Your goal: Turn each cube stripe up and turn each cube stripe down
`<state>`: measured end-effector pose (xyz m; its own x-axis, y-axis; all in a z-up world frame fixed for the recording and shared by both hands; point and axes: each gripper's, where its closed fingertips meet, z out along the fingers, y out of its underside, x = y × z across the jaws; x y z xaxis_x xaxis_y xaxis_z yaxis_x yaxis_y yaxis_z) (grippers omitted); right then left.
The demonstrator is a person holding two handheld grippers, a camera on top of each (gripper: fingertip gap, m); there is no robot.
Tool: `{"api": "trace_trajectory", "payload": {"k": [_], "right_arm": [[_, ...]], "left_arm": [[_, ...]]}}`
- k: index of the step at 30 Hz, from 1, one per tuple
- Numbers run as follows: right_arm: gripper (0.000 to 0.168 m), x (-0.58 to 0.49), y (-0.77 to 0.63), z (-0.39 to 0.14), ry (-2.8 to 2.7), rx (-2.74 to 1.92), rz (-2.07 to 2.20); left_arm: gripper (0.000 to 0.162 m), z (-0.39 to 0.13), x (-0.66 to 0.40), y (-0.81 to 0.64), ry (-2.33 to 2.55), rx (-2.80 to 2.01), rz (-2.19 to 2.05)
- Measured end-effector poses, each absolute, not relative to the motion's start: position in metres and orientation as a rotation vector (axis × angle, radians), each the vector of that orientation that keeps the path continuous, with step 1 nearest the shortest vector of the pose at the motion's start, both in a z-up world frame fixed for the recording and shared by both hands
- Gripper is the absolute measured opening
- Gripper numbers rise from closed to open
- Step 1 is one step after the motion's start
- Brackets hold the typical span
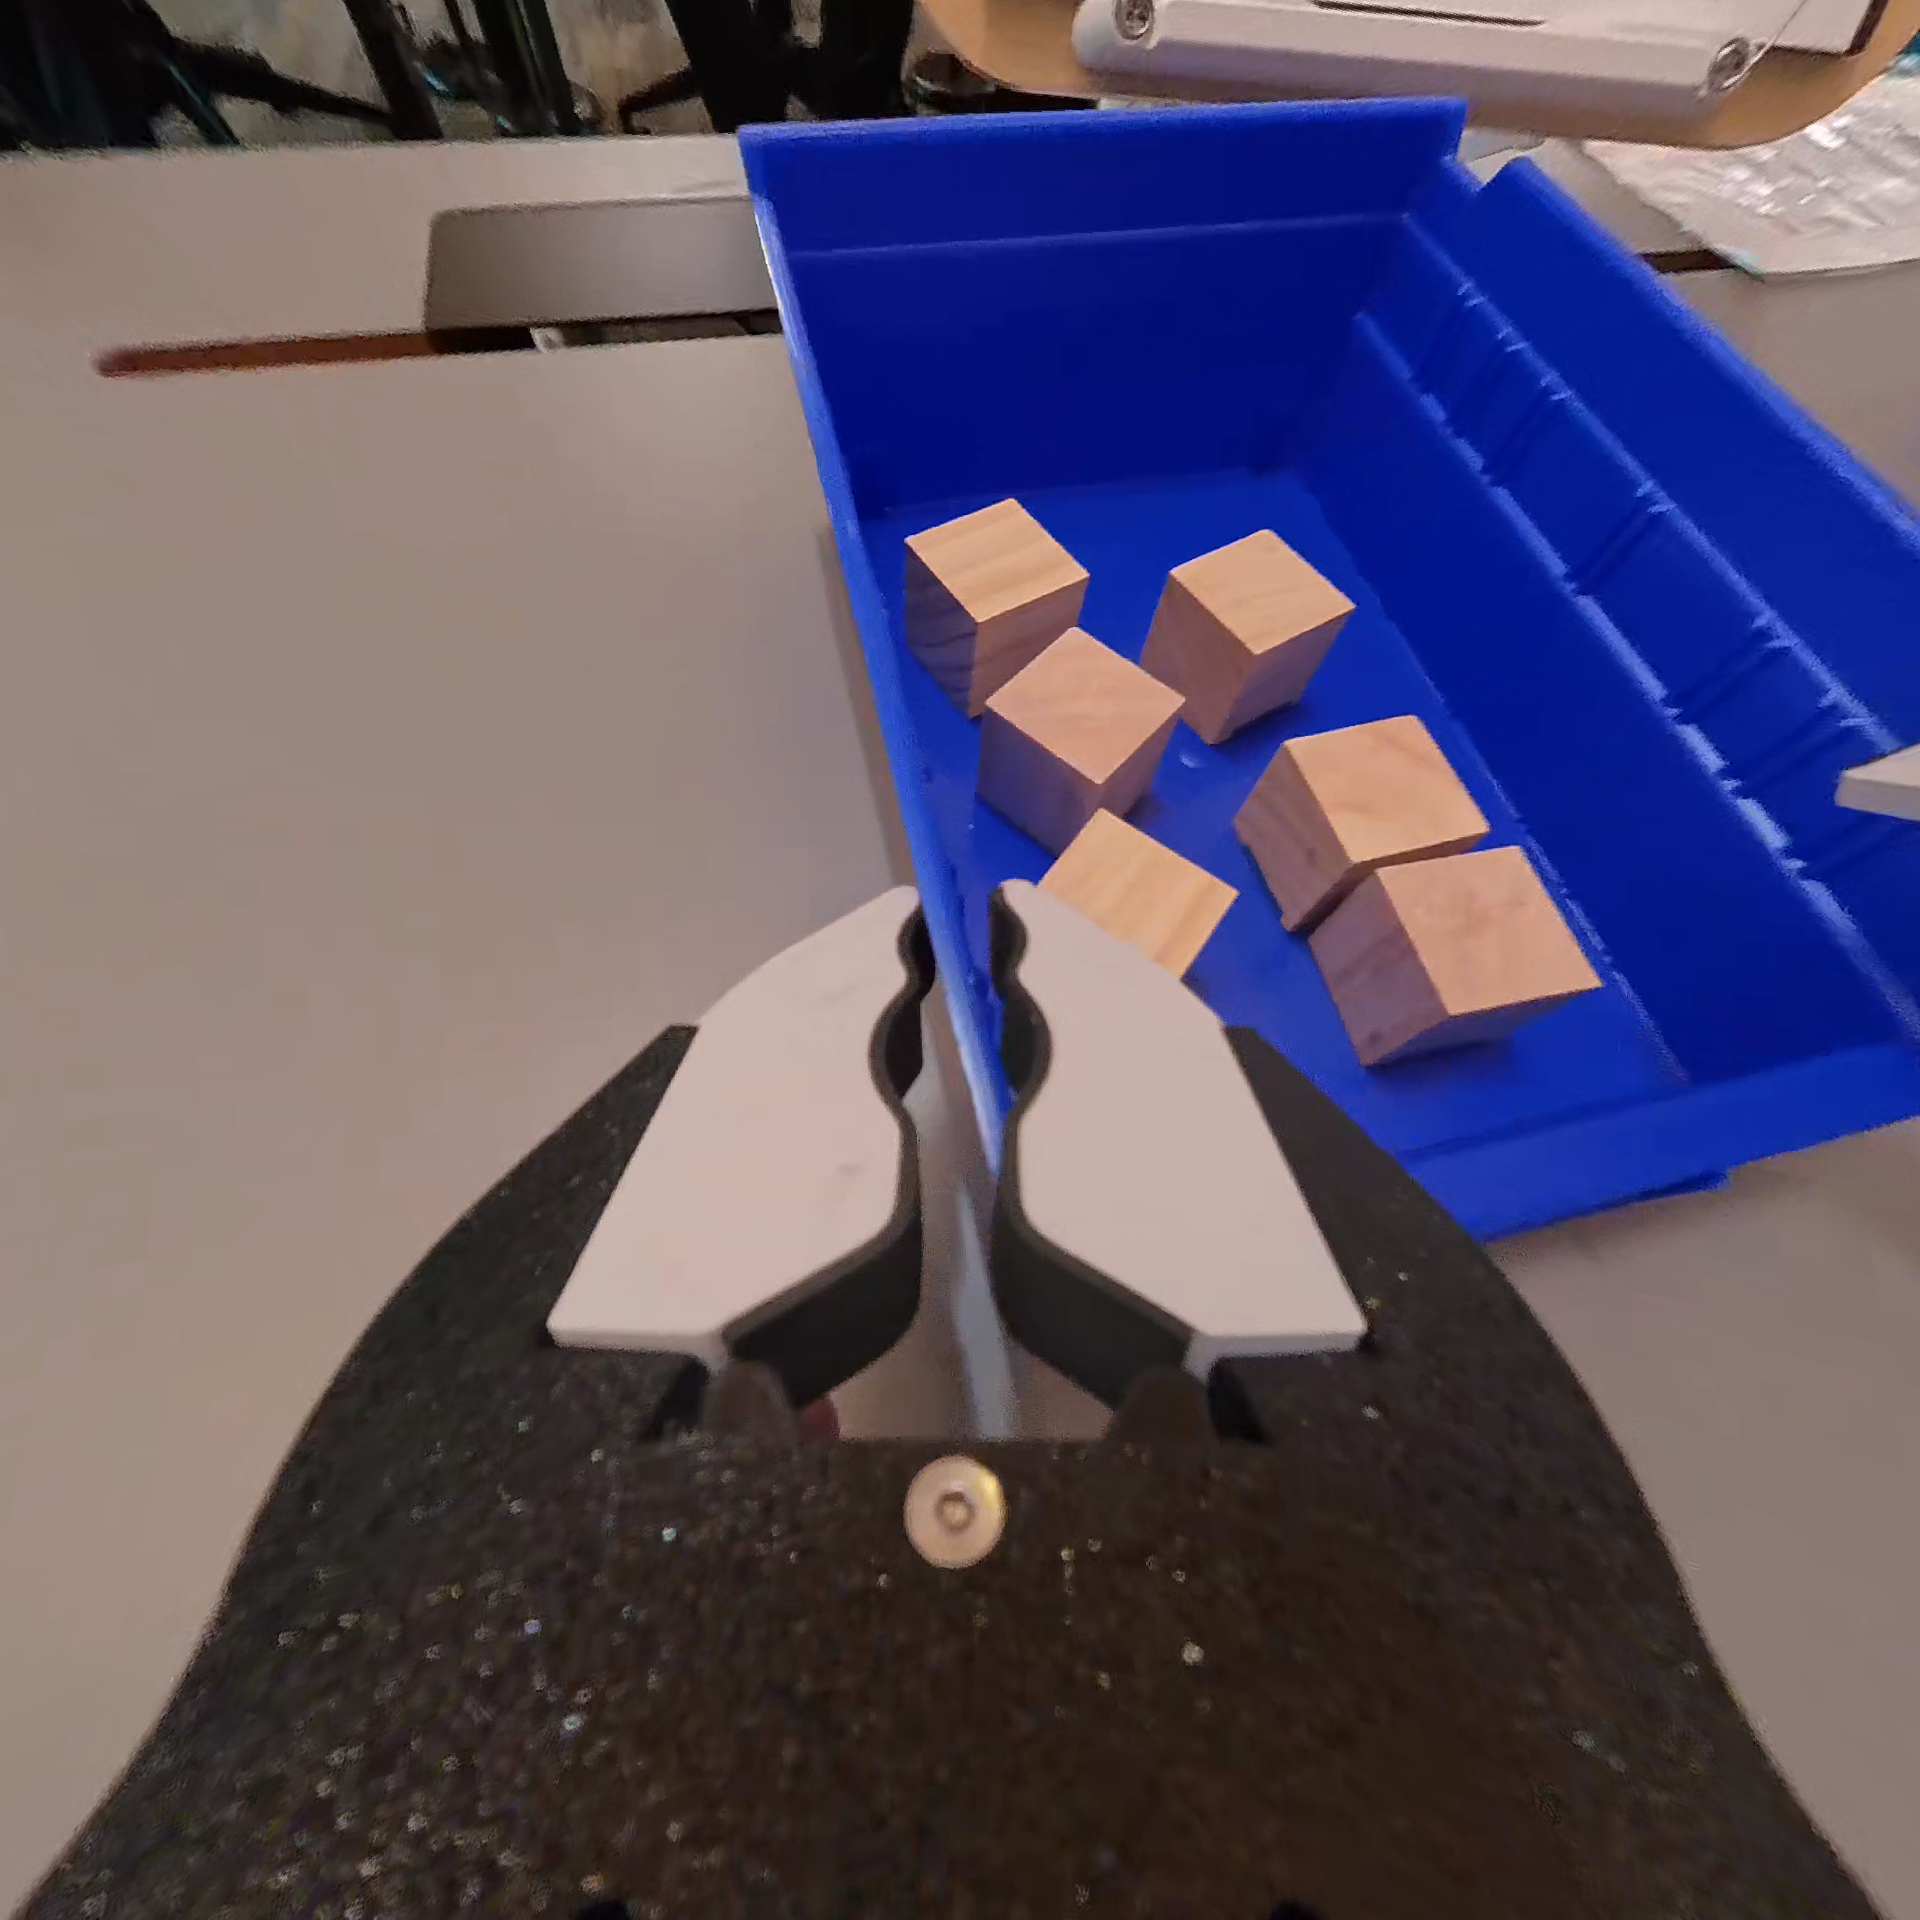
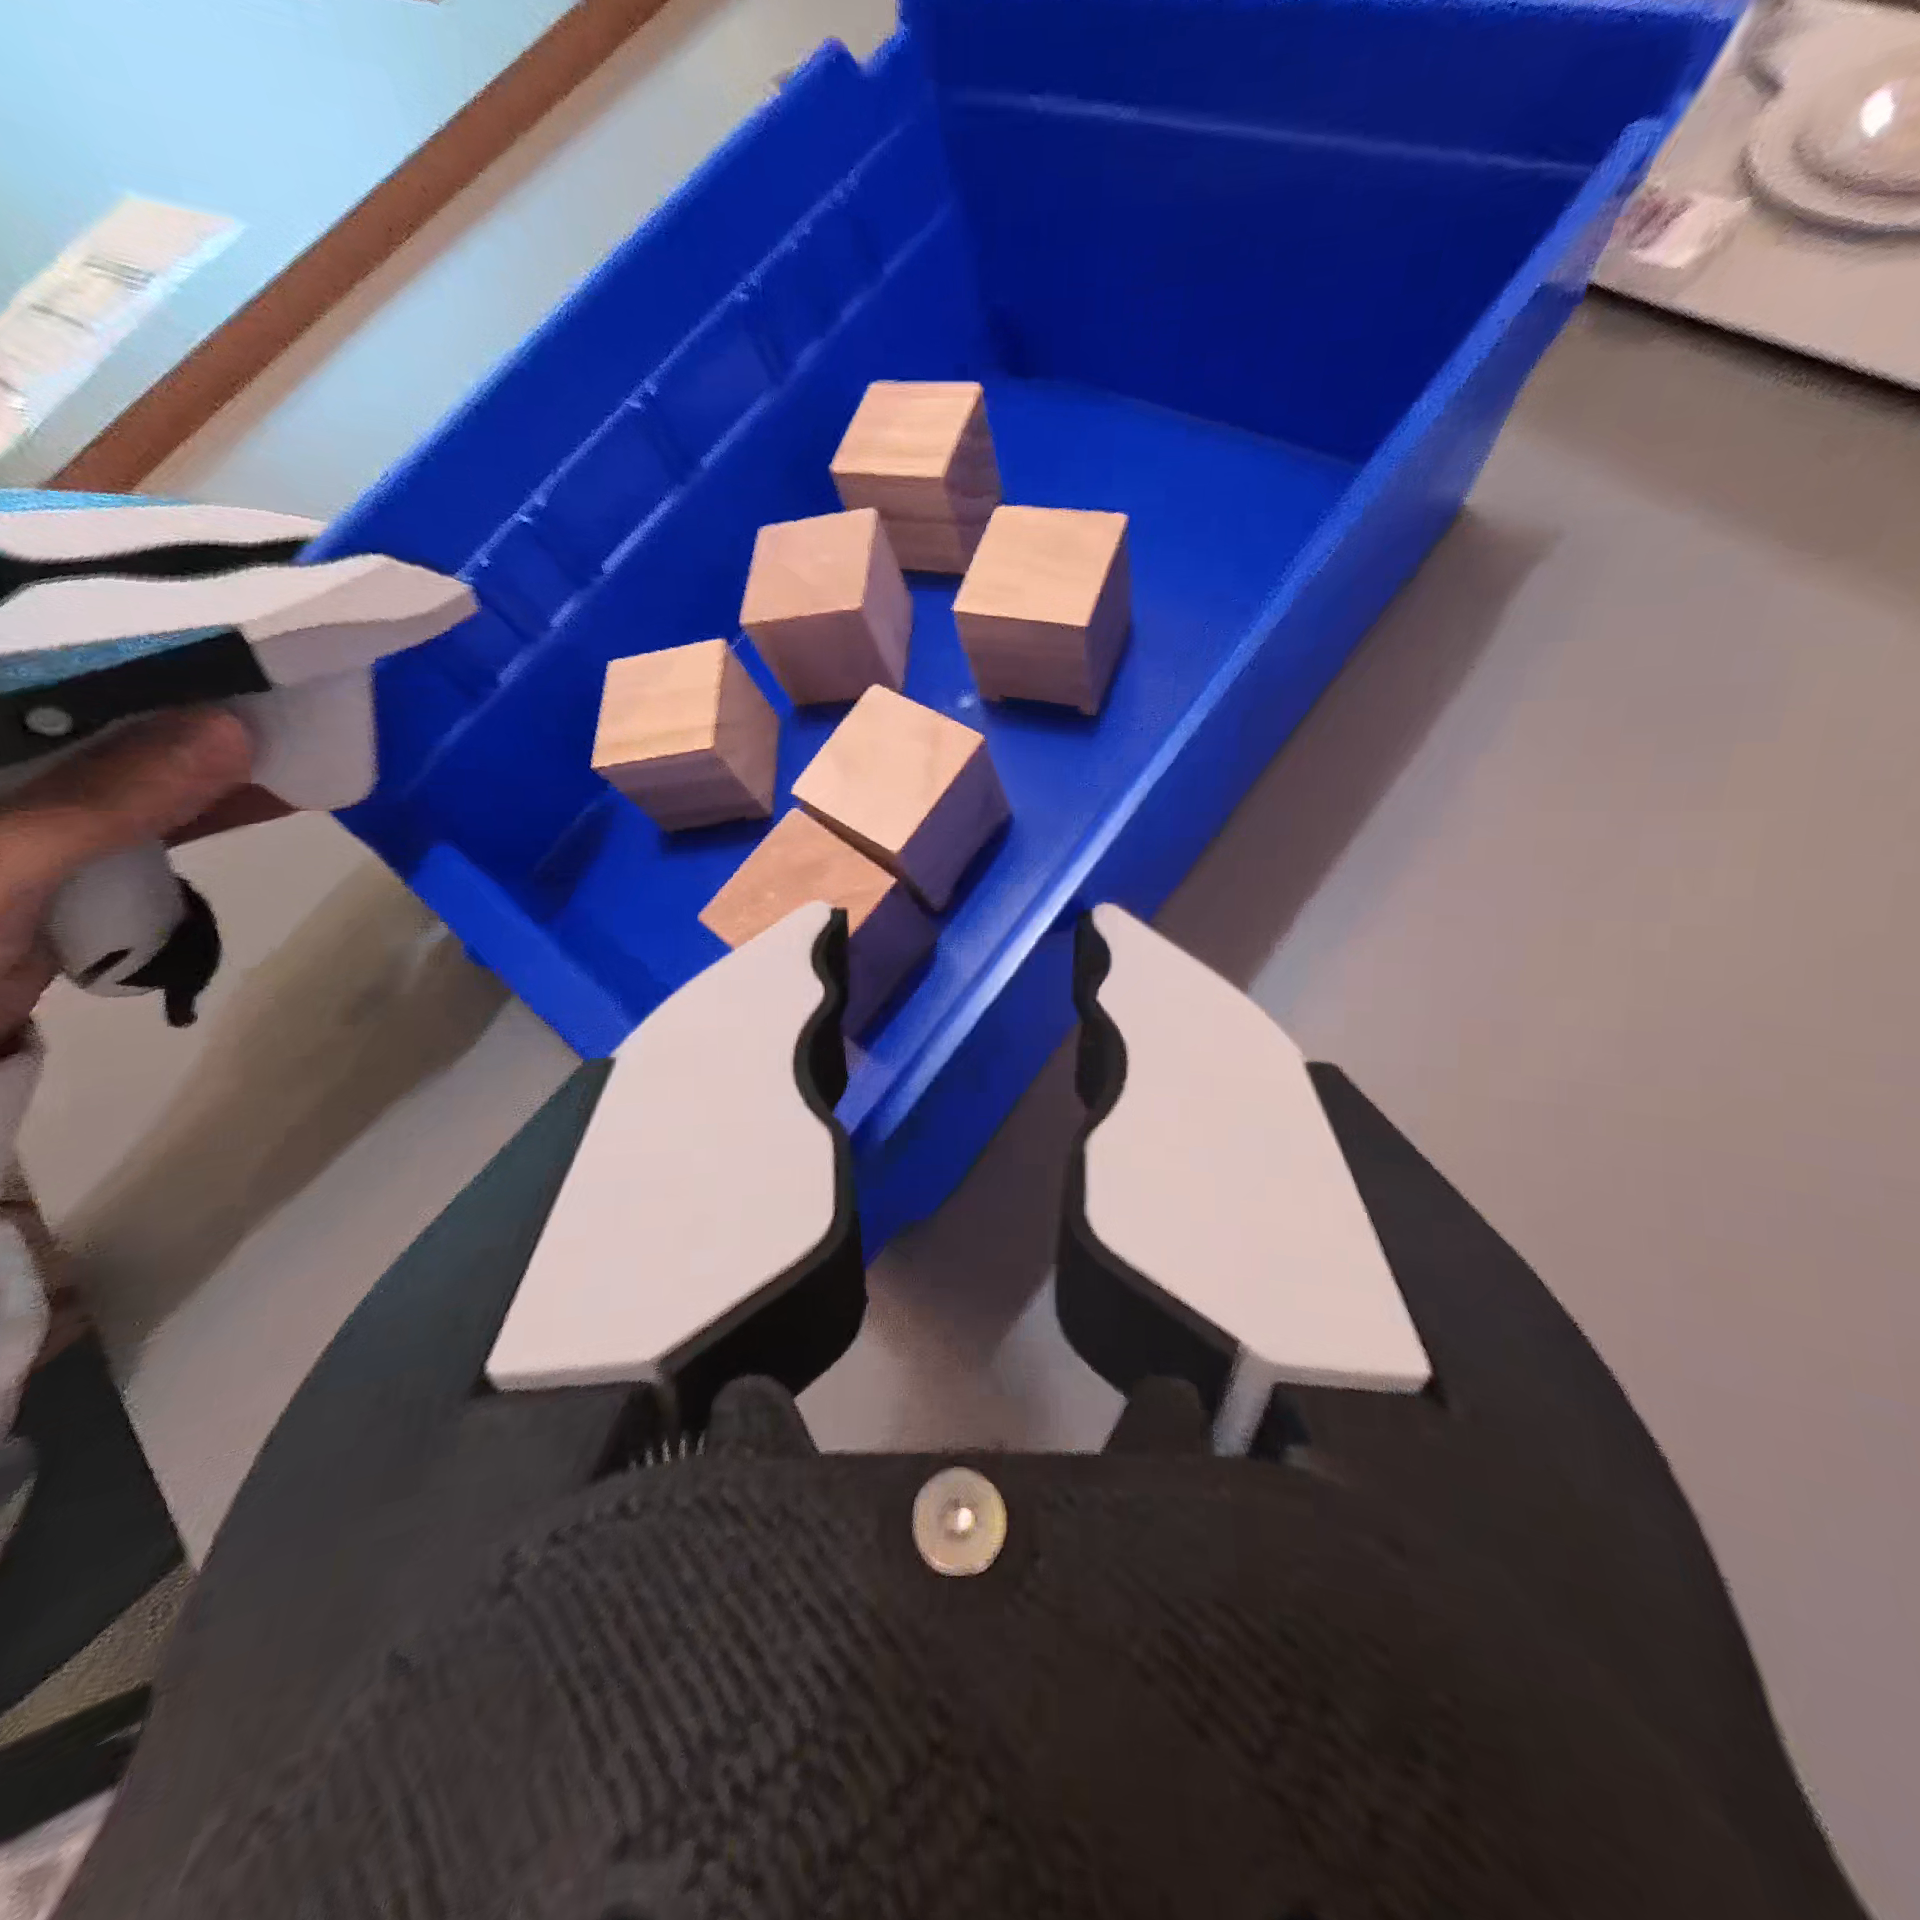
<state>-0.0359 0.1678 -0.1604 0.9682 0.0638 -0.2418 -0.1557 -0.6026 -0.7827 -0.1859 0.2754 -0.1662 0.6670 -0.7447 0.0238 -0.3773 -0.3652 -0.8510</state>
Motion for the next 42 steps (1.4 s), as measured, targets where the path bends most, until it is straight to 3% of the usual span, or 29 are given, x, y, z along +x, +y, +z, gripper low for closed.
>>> {"api": "trace_trajectory", "payload": {"k": [5,18,21,25,31,42], "right_arm": [[0.033,-0.045,0.189,-0.165,0.041,-2.188,0.133],[0.036,-0.155,0.319,-0.164,-0.061,-2.150,0.242],[0.037,-0.156,0.308,-0.142,-0.101,-2.092,0.288],[0.043,-0.096,0.242,-0.101,-0.143,-1.942,0.121],[0.043,0.086,0.086,-0.080,0.157,-1.836,-0.422],[0.042,0.194,-0.025,-0.139,0.421,-1.906,-0.728]], "left_arm": [[0.004,-0.166,-0.208,0.289,0.814,-1.968,-0.363],[0.003,-0.167,-0.317,0.412,0.611,-2.067,-0.416],[0.013,-0.161,-0.327,0.414,0.542,-2.077,-0.501],[0.036,-0.131,-0.348,0.400,0.432,-1.916,-0.457],[0.061,-0.115,-0.322,0.356,0.428,-1.825,-0.441],[0.067,-0.102,-0.234,0.315,0.470,-1.771,-0.485]]}}
